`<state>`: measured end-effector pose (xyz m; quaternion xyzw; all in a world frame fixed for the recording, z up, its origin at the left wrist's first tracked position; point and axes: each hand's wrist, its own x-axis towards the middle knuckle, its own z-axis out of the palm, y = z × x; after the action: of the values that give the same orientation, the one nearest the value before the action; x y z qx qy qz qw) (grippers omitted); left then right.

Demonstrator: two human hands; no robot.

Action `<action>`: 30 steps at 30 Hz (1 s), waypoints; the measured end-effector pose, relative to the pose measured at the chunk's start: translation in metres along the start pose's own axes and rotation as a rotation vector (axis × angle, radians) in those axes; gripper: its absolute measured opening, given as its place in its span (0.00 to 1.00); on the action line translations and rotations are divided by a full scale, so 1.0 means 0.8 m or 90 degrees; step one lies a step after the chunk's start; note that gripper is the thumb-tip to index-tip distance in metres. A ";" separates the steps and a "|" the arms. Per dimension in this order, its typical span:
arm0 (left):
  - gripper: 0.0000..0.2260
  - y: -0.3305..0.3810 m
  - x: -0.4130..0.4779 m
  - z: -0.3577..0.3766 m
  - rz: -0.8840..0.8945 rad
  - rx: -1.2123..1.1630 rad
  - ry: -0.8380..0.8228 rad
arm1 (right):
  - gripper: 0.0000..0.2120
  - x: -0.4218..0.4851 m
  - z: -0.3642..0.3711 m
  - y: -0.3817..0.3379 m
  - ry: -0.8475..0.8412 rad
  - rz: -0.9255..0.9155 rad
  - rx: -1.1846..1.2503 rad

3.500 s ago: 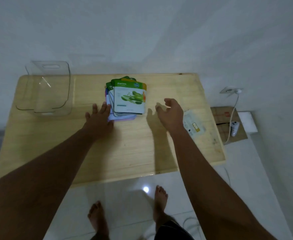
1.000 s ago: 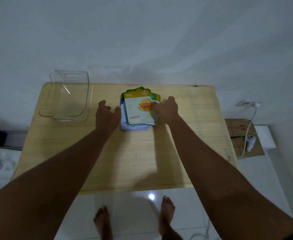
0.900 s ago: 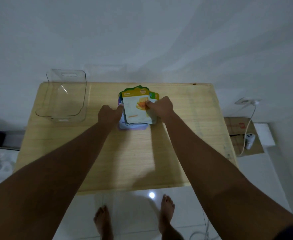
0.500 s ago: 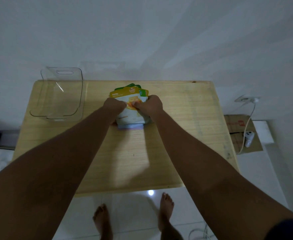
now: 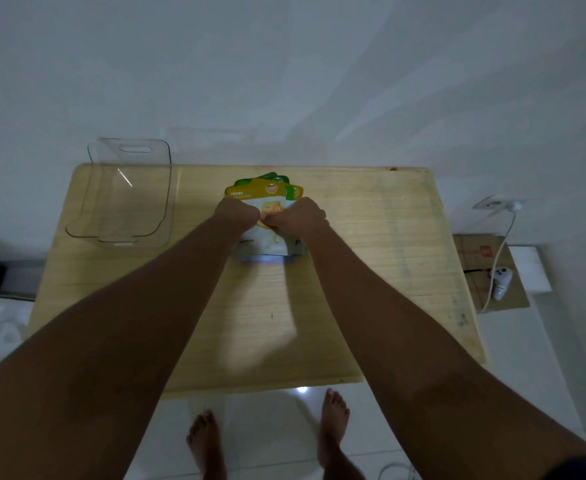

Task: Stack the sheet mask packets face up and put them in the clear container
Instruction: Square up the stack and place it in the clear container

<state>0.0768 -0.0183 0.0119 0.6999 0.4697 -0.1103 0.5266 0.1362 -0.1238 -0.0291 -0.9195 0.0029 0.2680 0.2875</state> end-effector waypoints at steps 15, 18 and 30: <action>0.26 -0.026 0.015 0.008 0.016 -0.142 0.003 | 0.30 0.001 -0.015 0.037 -0.073 -0.003 0.318; 0.21 -0.035 0.015 0.006 0.010 -0.228 -0.026 | 0.37 -0.007 -0.013 0.042 -0.054 -0.001 0.318; 0.19 -0.035 0.013 -0.029 0.046 -0.314 -0.053 | 0.18 -0.026 -0.036 -0.002 -0.147 -0.041 0.403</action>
<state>0.0530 0.0072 -0.0029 0.5614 0.4352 -0.0021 0.7039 0.1327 -0.1407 0.0021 -0.7478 0.0241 0.3470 0.5655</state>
